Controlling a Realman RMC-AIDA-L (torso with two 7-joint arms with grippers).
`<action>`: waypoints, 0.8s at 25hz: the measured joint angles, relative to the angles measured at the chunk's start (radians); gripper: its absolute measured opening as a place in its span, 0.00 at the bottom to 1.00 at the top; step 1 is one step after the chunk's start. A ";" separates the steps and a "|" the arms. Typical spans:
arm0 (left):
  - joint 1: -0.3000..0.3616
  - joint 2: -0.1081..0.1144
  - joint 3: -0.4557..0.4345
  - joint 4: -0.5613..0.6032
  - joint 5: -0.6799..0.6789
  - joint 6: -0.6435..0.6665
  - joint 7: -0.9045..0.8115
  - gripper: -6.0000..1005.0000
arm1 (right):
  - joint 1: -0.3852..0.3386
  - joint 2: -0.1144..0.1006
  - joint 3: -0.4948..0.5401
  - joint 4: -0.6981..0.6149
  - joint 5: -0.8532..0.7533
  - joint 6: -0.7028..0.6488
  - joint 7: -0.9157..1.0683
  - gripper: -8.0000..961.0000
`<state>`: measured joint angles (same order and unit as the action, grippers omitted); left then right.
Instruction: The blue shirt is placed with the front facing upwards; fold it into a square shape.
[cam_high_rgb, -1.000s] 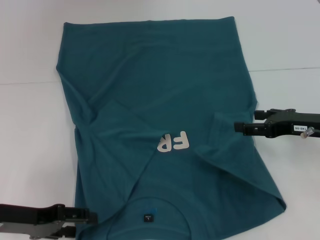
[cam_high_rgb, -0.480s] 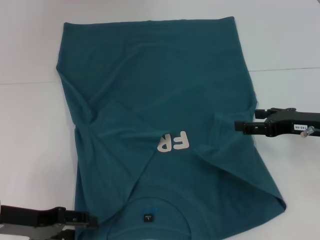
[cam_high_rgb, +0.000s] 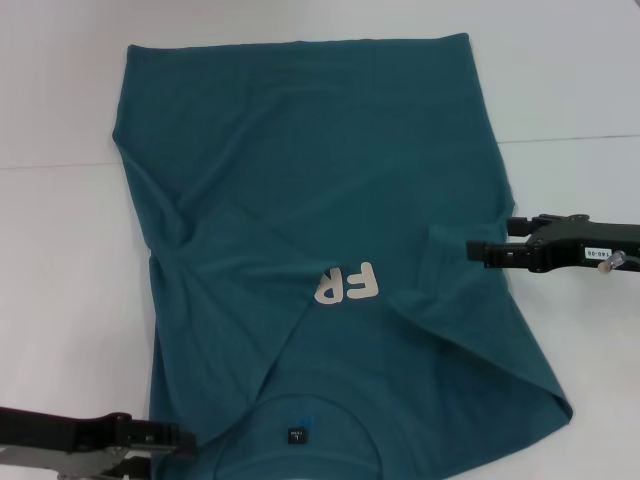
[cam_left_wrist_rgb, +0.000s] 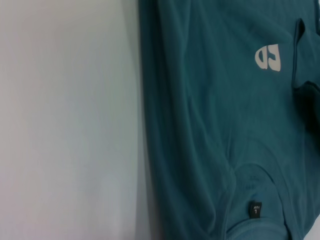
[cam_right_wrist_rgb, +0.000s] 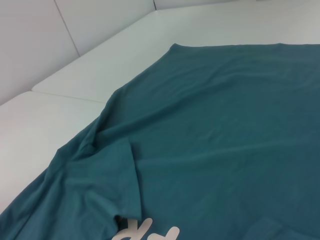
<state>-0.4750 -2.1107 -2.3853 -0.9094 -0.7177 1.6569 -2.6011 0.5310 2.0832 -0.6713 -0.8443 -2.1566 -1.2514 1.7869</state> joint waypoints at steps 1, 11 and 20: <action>-0.002 0.000 0.000 0.000 0.000 0.000 -0.001 0.83 | 0.000 0.000 0.000 0.000 0.000 0.000 0.000 0.96; -0.020 0.000 0.000 0.008 0.030 -0.012 -0.014 0.83 | -0.002 -0.001 0.001 0.001 0.011 0.000 -0.003 0.96; -0.036 0.000 0.000 0.023 0.051 -0.025 -0.023 0.82 | -0.001 -0.002 0.001 0.001 0.013 0.008 -0.003 0.96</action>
<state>-0.5112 -2.1106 -2.3853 -0.8865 -0.6666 1.6321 -2.6243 0.5300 2.0815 -0.6703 -0.8436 -2.1441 -1.2438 1.7840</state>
